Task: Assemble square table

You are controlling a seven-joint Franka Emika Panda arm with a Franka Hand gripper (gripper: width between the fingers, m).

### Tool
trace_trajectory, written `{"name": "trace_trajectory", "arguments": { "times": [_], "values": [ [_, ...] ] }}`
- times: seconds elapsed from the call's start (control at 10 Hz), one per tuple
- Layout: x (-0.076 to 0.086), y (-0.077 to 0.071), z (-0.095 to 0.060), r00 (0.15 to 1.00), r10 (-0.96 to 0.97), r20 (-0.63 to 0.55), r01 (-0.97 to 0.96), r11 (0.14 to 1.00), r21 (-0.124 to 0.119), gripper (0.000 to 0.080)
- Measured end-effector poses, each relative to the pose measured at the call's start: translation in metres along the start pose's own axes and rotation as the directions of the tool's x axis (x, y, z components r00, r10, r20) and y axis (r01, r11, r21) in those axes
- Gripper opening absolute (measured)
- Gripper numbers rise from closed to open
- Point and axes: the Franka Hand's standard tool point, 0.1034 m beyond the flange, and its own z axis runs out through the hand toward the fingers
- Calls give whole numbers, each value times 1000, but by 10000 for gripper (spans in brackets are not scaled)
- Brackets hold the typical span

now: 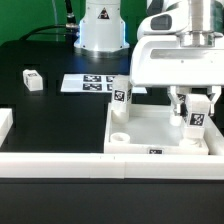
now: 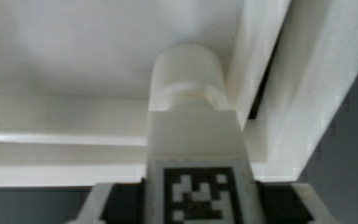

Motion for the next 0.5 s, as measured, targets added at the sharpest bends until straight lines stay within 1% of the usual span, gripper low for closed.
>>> {"name": "trace_trajectory", "arguments": {
  "times": [0.1,0.2,0.3,0.4,0.5],
  "values": [
    [0,0,0,1000,0,0,0,1000,0,400],
    [0,0,0,1000,0,0,0,1000,0,536],
    [0,0,0,1000,0,0,0,1000,0,536],
    [0,0,0,1000,0,0,0,1000,0,625],
    [0,0,0,1000,0,0,0,1000,0,642]
  ]
}}
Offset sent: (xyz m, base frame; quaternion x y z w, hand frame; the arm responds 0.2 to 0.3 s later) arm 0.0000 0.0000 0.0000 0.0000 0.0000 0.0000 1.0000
